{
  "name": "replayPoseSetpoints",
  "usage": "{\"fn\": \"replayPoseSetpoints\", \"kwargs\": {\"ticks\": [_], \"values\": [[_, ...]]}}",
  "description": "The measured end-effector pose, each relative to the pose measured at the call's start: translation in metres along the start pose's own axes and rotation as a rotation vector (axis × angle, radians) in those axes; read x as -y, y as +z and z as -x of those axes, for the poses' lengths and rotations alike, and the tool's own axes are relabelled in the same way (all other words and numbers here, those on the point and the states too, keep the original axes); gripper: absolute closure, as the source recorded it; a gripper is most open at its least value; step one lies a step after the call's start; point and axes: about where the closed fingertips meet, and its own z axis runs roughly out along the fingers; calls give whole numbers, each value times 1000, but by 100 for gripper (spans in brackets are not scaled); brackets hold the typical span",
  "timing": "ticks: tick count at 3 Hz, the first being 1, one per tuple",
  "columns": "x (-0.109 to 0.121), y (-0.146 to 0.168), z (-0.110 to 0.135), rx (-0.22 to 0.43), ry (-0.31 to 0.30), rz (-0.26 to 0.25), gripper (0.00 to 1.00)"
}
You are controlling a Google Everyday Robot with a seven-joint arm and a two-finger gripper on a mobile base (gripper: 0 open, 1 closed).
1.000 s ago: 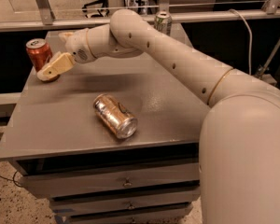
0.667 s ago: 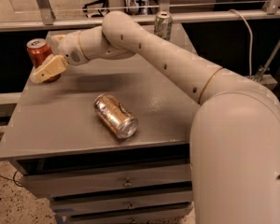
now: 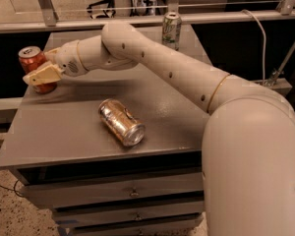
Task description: Move coke can near 7up can
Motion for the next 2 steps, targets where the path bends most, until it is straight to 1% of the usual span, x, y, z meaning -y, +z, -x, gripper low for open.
{"fn": "replayPoseSetpoints", "kwargs": {"ticks": [1,2], "values": [[-6,-1,-5,7,24,-10,65],[-4,-25,-12,6,37,-63,87]]}}
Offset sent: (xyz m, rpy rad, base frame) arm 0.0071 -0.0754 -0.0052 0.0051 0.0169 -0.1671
